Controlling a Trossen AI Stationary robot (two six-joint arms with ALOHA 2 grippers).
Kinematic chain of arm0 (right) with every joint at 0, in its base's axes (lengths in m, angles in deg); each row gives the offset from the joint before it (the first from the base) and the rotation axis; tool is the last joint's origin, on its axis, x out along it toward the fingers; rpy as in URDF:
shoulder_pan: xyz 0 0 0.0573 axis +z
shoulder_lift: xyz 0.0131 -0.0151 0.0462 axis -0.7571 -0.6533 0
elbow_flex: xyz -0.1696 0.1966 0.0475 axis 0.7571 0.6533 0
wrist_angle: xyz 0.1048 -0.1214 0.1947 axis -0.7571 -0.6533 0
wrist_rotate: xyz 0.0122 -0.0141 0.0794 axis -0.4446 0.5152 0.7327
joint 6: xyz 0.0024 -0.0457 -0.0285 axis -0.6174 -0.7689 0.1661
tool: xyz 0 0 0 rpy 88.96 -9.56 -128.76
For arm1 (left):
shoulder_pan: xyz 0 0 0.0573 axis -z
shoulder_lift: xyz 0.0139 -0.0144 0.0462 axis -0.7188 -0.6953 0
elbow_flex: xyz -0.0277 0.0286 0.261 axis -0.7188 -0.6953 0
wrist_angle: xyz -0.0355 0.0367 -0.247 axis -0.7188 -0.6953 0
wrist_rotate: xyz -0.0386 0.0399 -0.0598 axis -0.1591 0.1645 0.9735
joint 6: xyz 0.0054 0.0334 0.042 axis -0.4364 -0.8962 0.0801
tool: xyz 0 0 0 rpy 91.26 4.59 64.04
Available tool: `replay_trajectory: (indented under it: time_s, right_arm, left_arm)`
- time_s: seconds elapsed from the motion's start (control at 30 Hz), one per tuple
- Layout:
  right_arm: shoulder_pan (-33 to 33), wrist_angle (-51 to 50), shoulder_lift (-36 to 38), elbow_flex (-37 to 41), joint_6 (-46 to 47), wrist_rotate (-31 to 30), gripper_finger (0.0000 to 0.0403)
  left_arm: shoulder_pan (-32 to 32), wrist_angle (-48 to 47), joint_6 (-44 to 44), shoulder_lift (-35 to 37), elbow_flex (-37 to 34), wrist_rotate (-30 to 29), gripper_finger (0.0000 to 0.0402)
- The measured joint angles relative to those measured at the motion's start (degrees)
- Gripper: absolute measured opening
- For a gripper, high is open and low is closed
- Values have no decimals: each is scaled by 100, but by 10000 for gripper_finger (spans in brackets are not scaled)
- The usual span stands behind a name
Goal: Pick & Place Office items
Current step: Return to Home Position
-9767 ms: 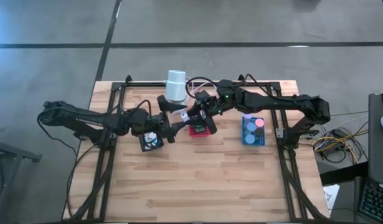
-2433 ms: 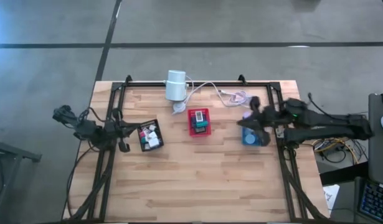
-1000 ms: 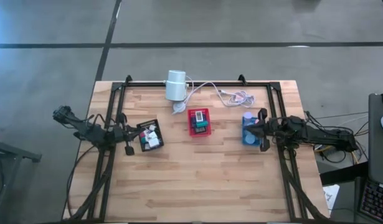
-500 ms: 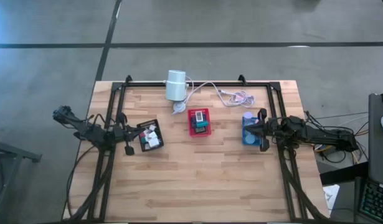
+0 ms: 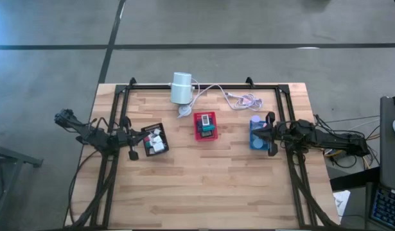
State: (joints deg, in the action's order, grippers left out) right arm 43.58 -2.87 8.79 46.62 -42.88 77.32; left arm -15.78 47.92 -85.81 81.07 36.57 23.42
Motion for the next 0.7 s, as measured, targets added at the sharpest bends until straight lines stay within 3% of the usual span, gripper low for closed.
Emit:
replay_trajectory:
  time_s: [0.7]
  right_arm:
    - [0,0,-2,0,-7,0,9]
  left_arm:
    - [0,0,-117,0,0,0,0]
